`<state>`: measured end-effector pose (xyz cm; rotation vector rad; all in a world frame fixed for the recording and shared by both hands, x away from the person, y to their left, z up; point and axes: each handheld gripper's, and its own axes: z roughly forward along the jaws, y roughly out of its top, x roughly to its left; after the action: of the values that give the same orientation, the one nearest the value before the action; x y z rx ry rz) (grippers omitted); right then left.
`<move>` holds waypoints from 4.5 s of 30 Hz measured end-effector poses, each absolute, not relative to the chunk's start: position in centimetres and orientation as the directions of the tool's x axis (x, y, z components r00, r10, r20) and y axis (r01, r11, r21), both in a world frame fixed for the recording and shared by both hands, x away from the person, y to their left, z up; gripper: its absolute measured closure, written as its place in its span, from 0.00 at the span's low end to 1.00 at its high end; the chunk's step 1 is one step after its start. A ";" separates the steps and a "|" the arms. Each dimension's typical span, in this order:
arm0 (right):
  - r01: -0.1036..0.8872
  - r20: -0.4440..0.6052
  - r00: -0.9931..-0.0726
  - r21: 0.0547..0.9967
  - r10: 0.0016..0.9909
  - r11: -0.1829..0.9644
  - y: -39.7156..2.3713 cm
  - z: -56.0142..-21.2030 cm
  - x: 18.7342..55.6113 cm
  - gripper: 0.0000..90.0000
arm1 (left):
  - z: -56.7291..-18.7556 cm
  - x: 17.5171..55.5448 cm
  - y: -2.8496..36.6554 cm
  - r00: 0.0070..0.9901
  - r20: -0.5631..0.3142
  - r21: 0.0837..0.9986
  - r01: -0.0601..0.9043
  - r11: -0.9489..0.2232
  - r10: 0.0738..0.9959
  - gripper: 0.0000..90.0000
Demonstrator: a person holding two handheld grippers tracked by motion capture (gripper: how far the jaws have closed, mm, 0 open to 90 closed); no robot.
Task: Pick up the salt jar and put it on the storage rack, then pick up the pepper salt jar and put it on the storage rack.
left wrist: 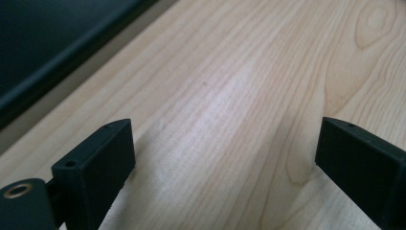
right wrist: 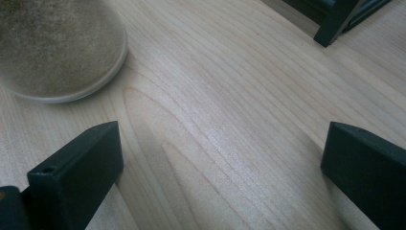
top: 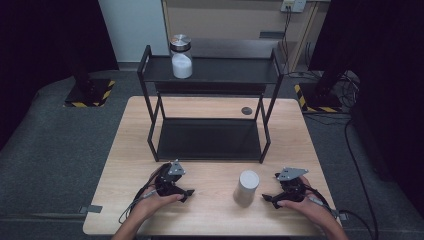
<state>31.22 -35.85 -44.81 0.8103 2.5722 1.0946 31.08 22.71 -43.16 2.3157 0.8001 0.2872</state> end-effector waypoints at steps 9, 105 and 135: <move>0.402 0.002 -0.817 0.719 0.577 0.567 -35.8 -44.8 31.1 0.01 | -44.0 30.9 23.4 0.799 -0.008 0.683 0.443 -0.581 0.601 0.00; 0.215 0.027 -0.930 0.847 0.365 0.486 -32.6 -40.3 29.9 0.23 | -44.6 31.1 24.1 0.822 -0.006 0.709 0.405 -0.578 0.570 0.00; 0.195 0.016 -0.915 0.891 0.402 0.409 -33.3 -38.8 29.5 0.40 | -44.6 31.1 24.1 0.820 -0.006 0.708 0.407 -0.576 0.572 0.00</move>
<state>29.48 -33.27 -38.81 0.5295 2.4620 1.5167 31.07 24.10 -44.63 2.2630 0.7144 0.2890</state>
